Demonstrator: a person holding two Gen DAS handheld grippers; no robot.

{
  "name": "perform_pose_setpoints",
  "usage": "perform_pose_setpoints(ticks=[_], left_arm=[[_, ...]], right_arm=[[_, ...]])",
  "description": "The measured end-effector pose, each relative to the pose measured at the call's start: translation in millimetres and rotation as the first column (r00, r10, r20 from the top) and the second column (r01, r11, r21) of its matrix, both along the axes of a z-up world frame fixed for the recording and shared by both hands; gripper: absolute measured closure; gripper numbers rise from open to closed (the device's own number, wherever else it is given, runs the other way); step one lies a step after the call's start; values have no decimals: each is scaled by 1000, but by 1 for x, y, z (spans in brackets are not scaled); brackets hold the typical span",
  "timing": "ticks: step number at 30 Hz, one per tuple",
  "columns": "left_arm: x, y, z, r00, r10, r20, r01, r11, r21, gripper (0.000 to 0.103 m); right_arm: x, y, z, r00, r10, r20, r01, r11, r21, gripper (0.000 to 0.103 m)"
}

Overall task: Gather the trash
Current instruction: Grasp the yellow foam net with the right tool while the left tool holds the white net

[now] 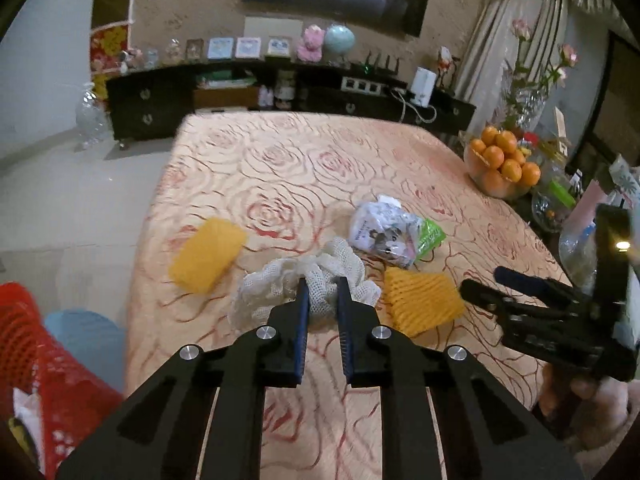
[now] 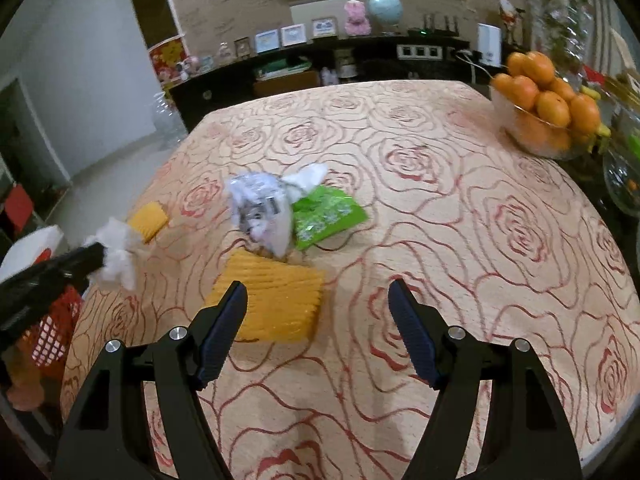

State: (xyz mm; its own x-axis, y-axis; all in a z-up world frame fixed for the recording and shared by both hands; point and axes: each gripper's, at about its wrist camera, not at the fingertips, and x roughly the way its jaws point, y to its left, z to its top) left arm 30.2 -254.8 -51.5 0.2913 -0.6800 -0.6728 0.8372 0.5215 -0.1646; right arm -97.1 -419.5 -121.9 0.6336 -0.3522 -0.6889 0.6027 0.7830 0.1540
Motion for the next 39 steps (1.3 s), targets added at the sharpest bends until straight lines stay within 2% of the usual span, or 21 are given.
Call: perform_pose_setpoints(ticks=[7,9,19,27,34,39], left_arm=[[-4,51,22,996,76,43,-73,995,-73,90],[-4,62,22,992,108,71,-103,992,-75,90],[8,80,10,985,166,52,-162,984,-71,90],[10,88,6,980,187,64,-183,981,-59,90],[8,84,0,980,183,81,-181,983,-31,90],[8,80,-3,977,190,93,-189,982,-20,90]], right_arm=[[27,18,-7,996,82,-20,-82,996,-42,18],[36,20,-10,995,95,-26,-96,995,-41,18],[52,11,-29,995,54,-79,-56,998,-26,18],[47,6,-28,997,35,-65,-37,999,-18,38],[45,7,-29,995,35,-89,-39,998,-46,50],[37,6,-21,998,30,-52,-32,999,-33,61]])
